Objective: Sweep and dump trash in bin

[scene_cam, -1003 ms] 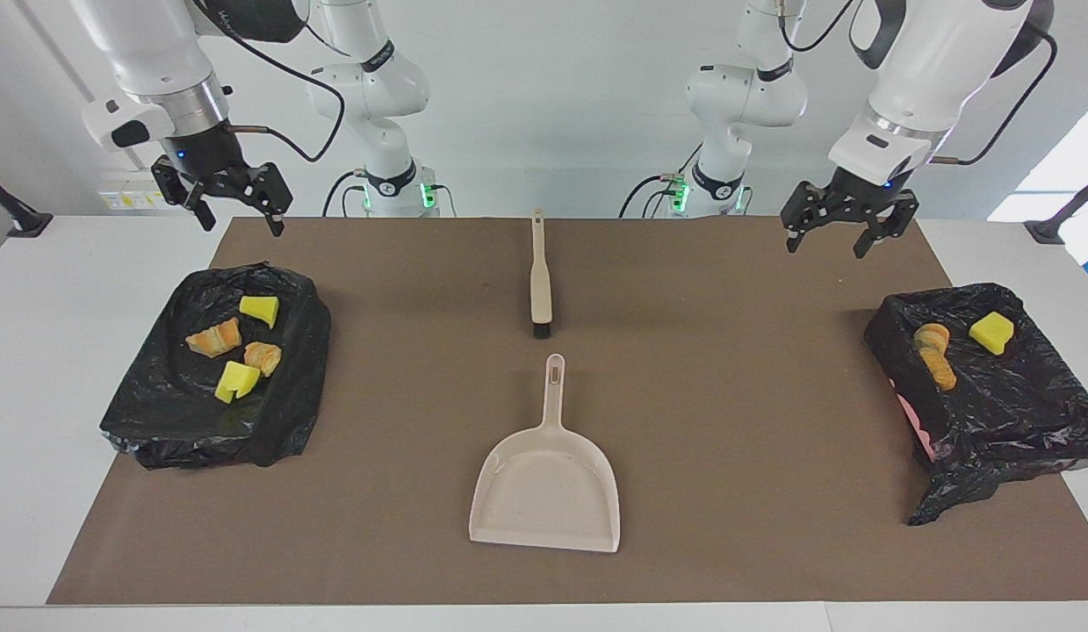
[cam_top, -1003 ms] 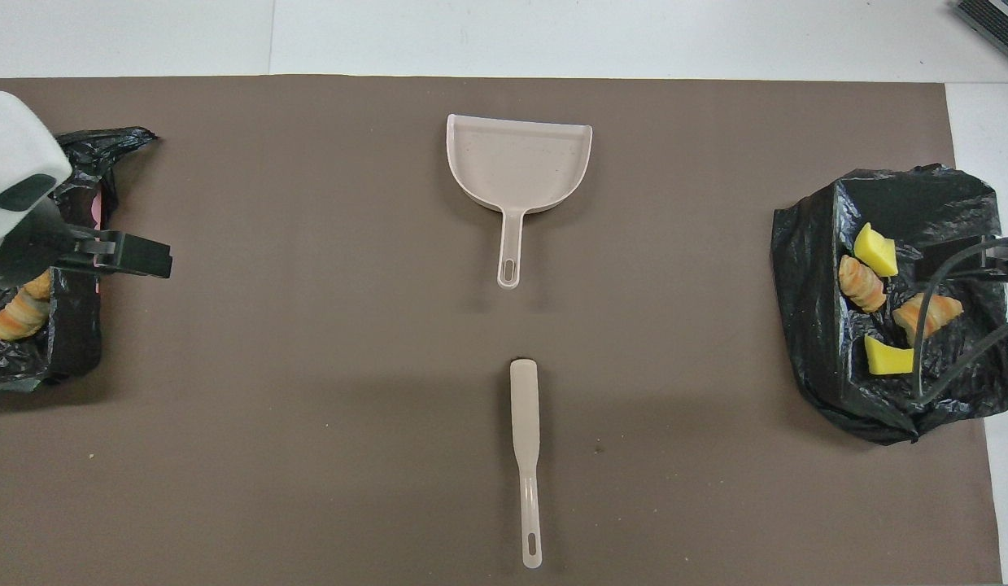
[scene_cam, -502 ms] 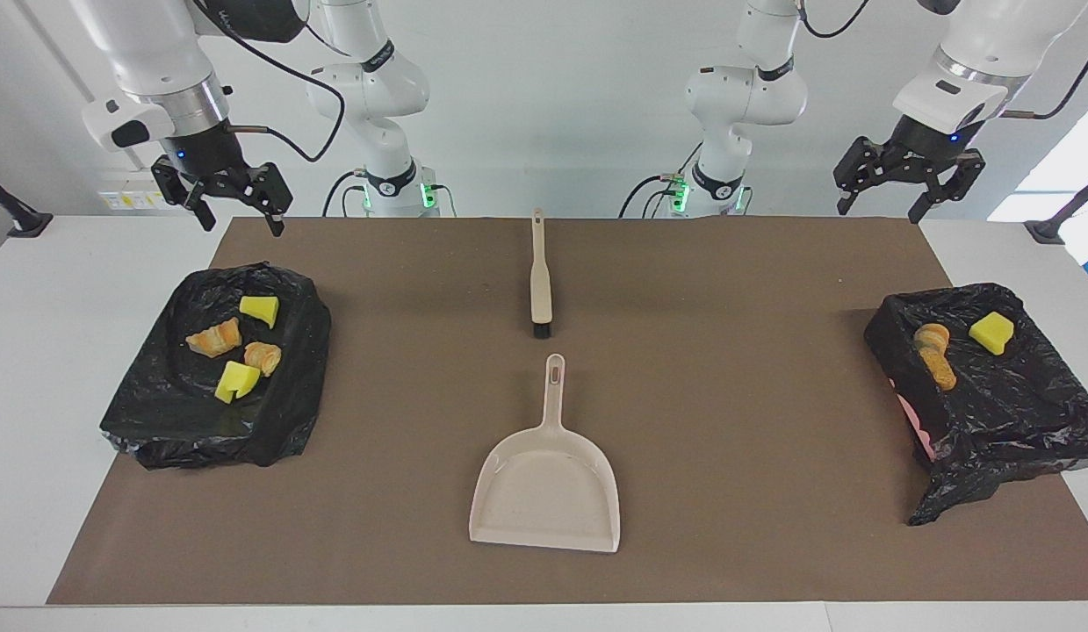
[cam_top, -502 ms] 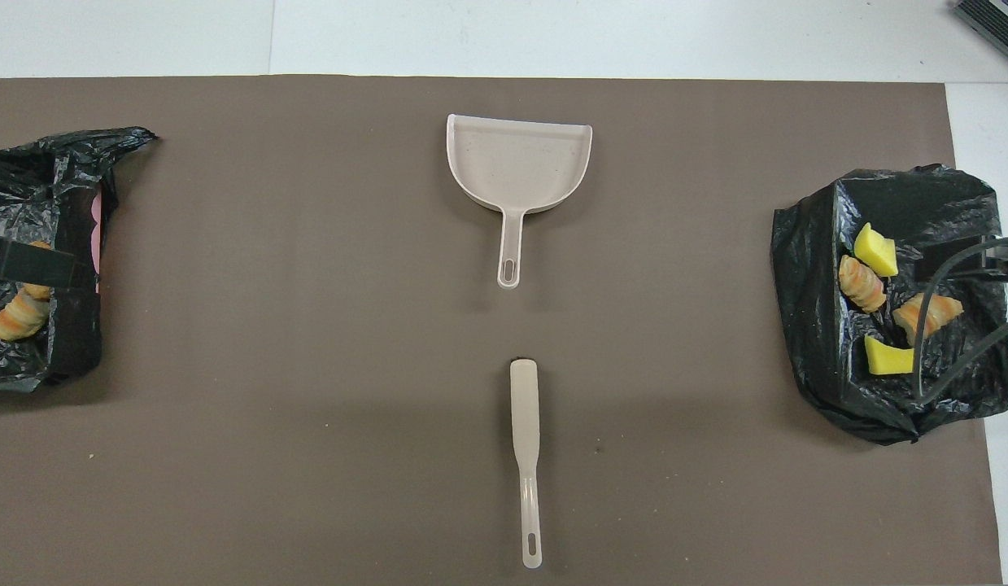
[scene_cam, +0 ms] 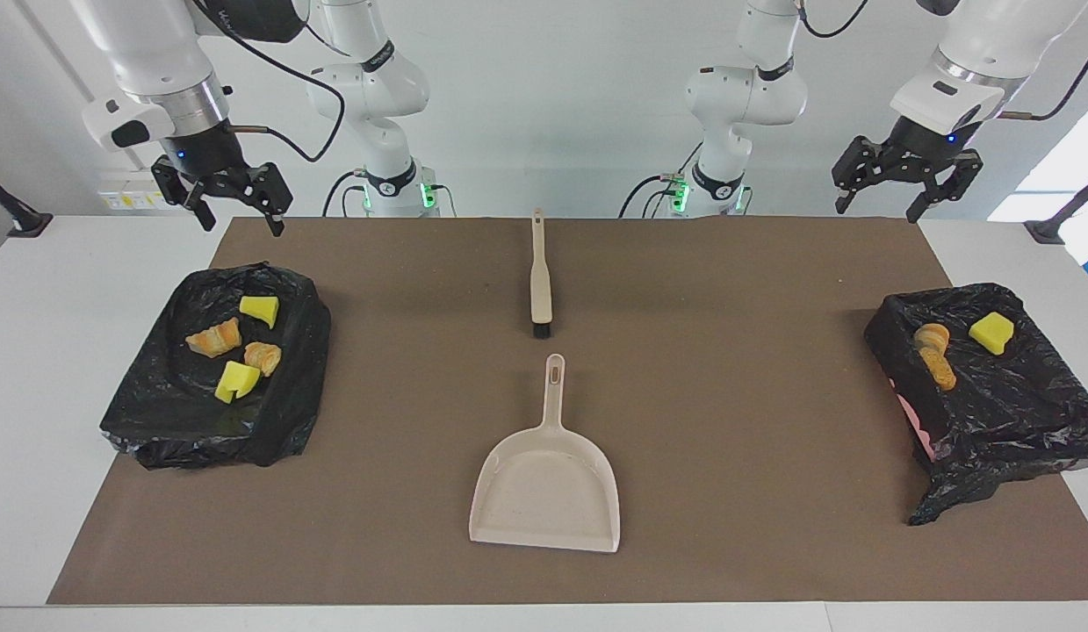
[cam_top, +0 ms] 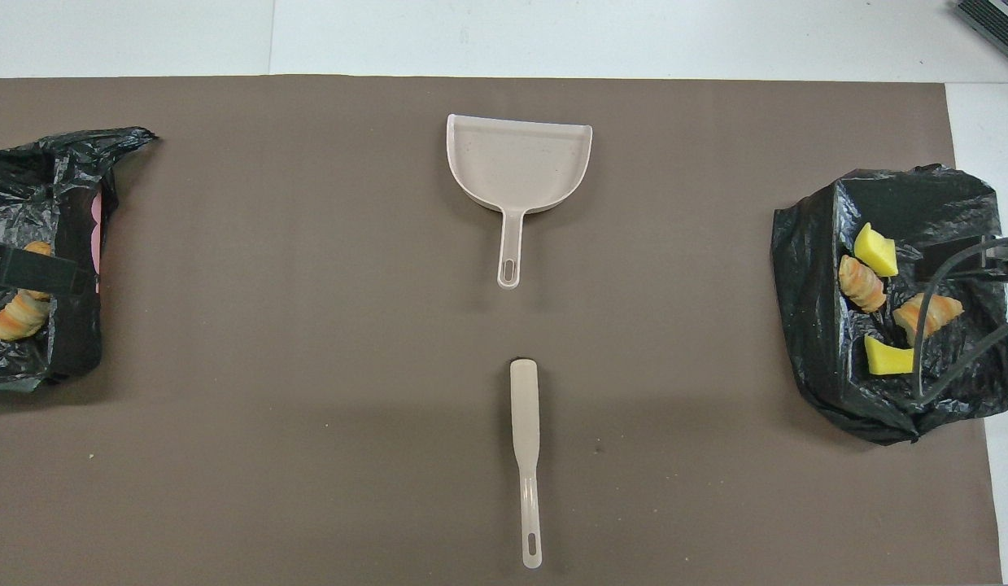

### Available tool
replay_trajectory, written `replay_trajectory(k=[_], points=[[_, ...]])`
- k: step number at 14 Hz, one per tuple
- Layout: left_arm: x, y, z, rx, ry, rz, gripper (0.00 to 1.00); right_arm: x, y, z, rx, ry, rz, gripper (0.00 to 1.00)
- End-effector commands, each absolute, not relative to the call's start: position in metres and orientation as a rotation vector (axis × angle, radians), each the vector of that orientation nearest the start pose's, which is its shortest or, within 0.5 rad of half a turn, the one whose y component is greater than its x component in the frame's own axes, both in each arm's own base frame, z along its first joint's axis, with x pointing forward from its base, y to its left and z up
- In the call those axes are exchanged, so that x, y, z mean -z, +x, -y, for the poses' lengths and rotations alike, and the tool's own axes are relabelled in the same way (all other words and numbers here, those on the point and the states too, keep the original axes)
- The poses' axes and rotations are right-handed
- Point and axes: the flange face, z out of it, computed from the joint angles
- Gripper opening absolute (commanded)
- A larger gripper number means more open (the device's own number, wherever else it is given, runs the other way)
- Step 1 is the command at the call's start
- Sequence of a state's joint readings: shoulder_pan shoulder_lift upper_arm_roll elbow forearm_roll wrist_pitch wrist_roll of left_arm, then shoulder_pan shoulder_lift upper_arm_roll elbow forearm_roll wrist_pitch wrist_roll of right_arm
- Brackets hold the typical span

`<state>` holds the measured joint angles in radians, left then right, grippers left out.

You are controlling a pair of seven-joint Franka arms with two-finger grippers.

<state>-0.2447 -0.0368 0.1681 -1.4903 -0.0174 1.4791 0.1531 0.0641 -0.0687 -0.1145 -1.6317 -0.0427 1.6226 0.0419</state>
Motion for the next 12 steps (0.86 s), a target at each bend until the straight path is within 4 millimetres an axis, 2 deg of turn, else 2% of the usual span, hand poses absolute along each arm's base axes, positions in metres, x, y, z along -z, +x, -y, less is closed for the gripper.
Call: replay_trajectory(k=[1, 12], points=[[-0.6733, 0.5203, 0.0351, 0.022, -3.142, -0.368, 1.00, -0.6379, 0.5343, 0.0333, 0.074, -3.167, -0.130, 1.00], [-0.6715, 0.5163, 0.0333, 0.009, -3.148, -0.317, 1.00, -0.6378, 0.5341, 0.0333, 0.072, -3.167, -0.130, 1.00]])
